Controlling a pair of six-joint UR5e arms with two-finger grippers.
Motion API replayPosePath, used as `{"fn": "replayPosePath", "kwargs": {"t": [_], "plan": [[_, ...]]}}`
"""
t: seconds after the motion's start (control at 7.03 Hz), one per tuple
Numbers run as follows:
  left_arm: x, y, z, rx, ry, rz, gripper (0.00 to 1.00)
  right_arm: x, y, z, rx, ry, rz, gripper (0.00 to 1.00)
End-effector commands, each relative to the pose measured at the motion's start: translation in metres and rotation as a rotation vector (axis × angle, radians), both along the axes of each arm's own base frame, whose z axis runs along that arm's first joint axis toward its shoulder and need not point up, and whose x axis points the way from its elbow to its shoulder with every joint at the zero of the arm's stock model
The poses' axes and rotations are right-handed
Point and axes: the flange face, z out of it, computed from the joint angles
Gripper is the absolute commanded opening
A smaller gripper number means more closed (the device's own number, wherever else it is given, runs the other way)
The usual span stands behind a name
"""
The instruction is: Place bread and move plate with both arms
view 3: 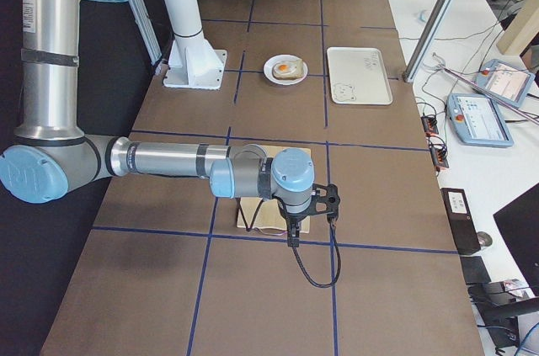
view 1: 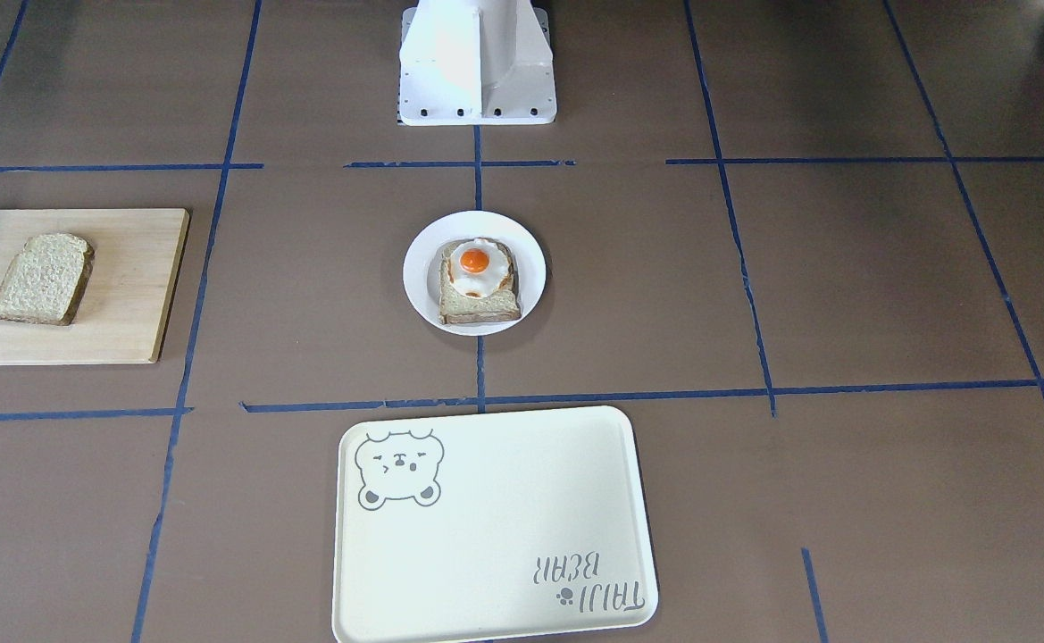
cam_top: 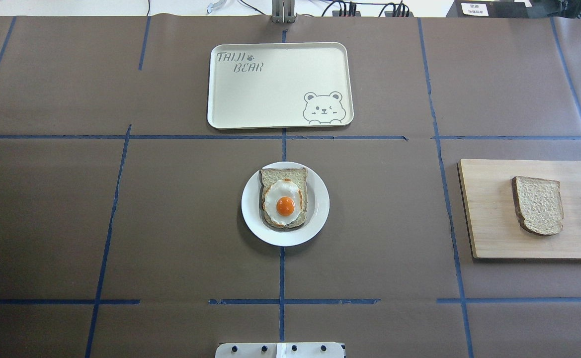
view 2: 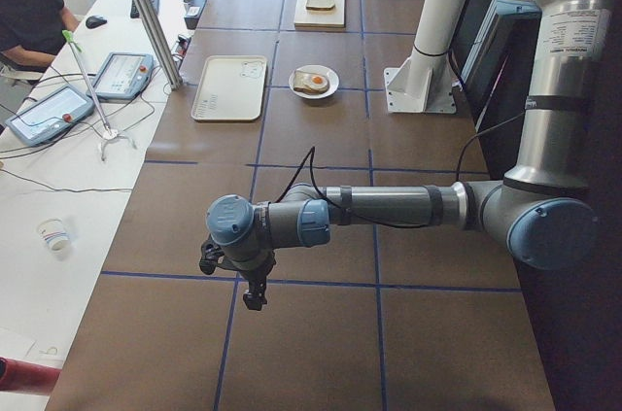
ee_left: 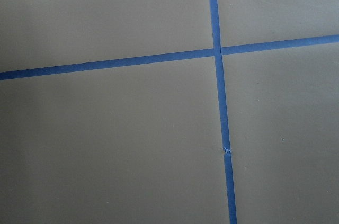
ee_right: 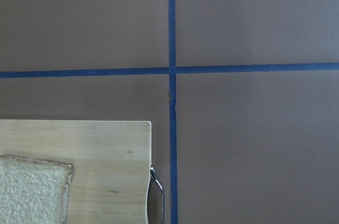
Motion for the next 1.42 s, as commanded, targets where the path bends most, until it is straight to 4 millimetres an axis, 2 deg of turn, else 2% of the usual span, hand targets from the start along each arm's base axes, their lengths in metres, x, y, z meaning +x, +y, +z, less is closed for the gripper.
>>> {"fn": "replayPosePath", "kwargs": {"t": [0.0,0.71,1.14,1.28], "plan": [[-0.001,0.0,0.0,-0.001,0.0,-0.002,1.0,0.0,0.0,-0.002,0.003,0.0,0.001,1.0],[0.0,-0.004,-0.006,0.017,0.0,0.001,1.0,0.0,0.0,-0.001,0.001,0.003,0.002,1.0],[0.0,-0.005,-0.005,0.037,0.001,-0.001,1.0,-0.002,-0.004,-0.011,0.024,-0.009,-0.001,1.0],[0.0,-0.005,-0.004,0.035,0.001,-0.001,1.0,-0.003,-0.012,-0.018,0.04,-0.012,-0.006,1.0]]}}
